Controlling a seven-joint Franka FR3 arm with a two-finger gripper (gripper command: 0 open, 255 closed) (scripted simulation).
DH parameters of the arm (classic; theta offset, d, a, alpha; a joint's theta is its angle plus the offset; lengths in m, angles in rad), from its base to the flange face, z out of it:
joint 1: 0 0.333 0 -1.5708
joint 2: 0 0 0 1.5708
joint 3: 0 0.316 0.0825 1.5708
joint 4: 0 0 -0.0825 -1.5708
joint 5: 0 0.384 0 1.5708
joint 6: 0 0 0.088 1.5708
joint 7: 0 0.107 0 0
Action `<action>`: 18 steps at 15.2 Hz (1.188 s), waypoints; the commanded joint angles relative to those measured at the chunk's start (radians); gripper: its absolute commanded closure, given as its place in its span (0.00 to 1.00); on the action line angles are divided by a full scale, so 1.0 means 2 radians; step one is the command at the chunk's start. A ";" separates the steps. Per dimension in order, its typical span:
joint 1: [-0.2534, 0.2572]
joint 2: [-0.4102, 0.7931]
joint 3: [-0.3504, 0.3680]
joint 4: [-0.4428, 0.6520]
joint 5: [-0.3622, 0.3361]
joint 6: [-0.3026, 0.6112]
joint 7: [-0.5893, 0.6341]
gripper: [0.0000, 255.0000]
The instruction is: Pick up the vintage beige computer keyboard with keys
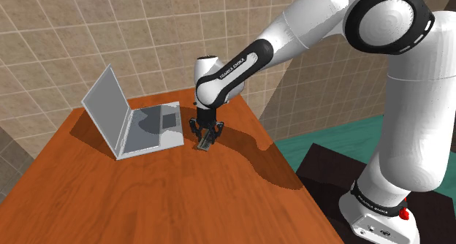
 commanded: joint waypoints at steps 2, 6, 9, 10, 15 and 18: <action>0.000 0.001 0.000 -0.001 0.000 0.000 0.000 1.00; 0.000 0.000 0.000 -0.001 0.000 0.000 0.000 1.00; -0.001 -0.007 0.001 0.003 0.001 -0.011 0.001 1.00; -0.001 -0.011 0.001 0.005 0.002 -0.017 0.001 1.00; -0.003 -0.030 0.002 0.016 0.004 -0.046 0.003 1.00; -0.004 -0.040 0.002 0.025 0.005 -0.064 0.005 1.00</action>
